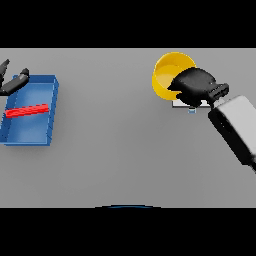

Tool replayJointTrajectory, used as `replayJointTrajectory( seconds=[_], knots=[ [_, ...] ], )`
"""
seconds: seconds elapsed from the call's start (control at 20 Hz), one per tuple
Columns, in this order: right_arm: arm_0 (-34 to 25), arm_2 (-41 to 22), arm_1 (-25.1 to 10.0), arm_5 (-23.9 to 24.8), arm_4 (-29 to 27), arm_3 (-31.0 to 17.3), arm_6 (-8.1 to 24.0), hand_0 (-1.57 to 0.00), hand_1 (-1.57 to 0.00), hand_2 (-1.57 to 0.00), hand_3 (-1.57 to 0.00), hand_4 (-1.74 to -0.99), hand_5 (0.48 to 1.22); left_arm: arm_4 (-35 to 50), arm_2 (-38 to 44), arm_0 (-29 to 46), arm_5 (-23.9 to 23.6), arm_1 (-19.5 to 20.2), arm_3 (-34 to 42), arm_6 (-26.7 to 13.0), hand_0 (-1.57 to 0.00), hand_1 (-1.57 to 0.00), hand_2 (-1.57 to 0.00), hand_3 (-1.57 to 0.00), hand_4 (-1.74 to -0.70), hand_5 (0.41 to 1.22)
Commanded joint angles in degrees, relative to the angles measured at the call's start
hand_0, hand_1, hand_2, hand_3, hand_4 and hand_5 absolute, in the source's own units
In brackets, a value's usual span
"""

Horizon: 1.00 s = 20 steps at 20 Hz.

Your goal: Pick up the red beaker and tilt it to pour out 1 green nut into yellow bowl. Pick up the yellow bowl and place it on the metallic measuring scale.

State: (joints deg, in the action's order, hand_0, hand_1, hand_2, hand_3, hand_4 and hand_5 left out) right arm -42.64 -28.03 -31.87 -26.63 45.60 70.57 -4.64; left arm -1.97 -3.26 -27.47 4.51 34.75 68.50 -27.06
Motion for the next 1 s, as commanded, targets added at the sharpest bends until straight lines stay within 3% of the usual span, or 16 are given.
replayJointTrajectory(
  seconds=[0.0,0.4,0.65,0.95],
  knots=[
    [-0.5,0.4,-0.5,0.9,0.2,-1.9,-0.9,-1.57,-1.57,-1.55,-1.15,-1.741,1.221,0.2,-0.2,0.5,0.0,-0.1,1.3,-0.1,0.0,0.0,0.0,0.0,-0.85,0.746],
    [-3.3,2.7,0.5,8.2,1.1,-17.9,-2.9,-1.57,-1.57,-1.5,-1.18,-1.741,1.221,0.7,-0.2,1.1,-0.3,0.1,3.7,-4.4,0.0,0.0,0.0,0.0,-0.86,0.779],
    [-3.9,3.5,1.9,10.2,0.6,-23.9,-4.4,-1.57,-1.57,-1.4,-1.34,-1.741,1.221,-0.8,-1.1,0.4,-0.8,-0.4,2.0,-3.8,0.0,0.0,0.0,0.0,-0.86,0.804],
    [-3.9,3.2,2.6,10.6,0.6,-26.7,-4.5,-1.57,-1.57,-1.38,-1.42,-1.741,1.221,-0.3,-0.5,0.8,-0.3,0.5,2.4,-3.6,0.0,0.0,0.0,0.0,-0.85,0.796]
  ],
)
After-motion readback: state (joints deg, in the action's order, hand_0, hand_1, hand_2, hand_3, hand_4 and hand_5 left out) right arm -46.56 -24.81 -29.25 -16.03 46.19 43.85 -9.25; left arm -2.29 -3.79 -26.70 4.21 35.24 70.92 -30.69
